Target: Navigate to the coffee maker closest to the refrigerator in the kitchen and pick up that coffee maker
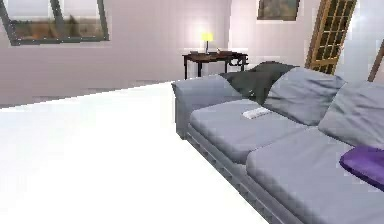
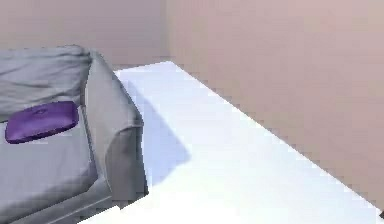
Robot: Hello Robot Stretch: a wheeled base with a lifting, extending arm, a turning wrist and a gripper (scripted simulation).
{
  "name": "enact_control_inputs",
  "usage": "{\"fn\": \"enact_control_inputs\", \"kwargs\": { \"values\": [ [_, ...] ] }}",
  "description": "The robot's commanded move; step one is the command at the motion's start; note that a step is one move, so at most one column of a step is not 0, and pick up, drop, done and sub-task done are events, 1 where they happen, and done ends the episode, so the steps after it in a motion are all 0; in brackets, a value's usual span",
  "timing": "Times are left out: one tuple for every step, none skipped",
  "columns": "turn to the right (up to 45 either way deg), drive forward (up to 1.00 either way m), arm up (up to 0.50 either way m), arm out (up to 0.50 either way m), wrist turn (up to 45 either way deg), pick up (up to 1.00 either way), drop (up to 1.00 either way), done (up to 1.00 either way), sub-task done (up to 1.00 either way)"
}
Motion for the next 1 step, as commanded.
{"fn": "enact_control_inputs", "kwargs": {
  "values": [
    [45.0, 0.00, 0.00, 0.00, 0.0, 0.00, 0.00, 0.00, 0.00]
  ]
}}
